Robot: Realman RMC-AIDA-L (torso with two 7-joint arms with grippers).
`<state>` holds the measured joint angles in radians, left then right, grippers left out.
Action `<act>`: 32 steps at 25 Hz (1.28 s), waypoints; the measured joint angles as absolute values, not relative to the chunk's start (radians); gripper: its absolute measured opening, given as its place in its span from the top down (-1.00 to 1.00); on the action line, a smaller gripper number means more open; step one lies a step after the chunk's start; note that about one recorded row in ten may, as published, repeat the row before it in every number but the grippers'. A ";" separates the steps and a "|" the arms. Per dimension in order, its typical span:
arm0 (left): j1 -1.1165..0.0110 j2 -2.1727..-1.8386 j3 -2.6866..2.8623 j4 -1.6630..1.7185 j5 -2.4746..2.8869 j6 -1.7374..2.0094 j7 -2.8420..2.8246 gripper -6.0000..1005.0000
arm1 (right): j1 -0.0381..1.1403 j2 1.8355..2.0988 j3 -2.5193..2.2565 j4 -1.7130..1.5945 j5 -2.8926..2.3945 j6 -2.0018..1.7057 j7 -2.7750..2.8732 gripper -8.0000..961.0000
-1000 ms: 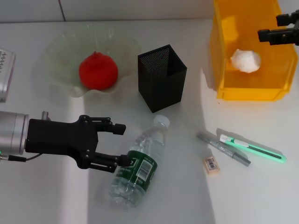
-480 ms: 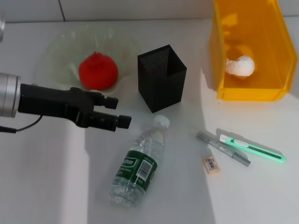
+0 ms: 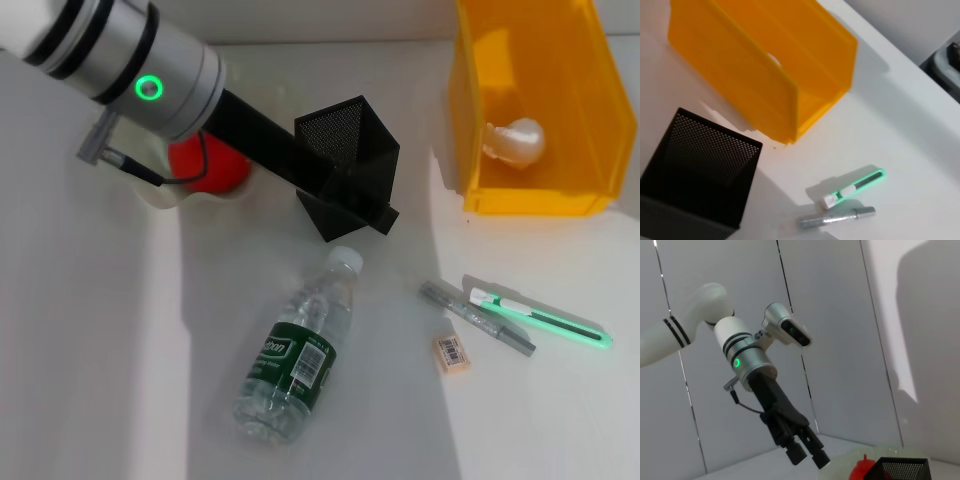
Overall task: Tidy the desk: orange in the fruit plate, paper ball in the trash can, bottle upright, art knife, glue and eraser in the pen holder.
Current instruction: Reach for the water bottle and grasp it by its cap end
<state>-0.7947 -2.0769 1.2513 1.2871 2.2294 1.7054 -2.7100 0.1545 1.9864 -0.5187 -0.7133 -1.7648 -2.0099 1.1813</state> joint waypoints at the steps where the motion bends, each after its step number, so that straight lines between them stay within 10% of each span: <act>1: -0.809 -2.077 1.268 1.285 2.244 1.691 -2.736 -0.67 | 0.150 1.986 -0.518 -0.712 -1.777 -2.017 1.162 -0.50; 32: -0.877 -2.079 1.379 0.898 2.360 1.338 -2.875 -0.67 | 0.158 1.999 -0.508 -0.621 -1.877 -1.945 0.952 -0.50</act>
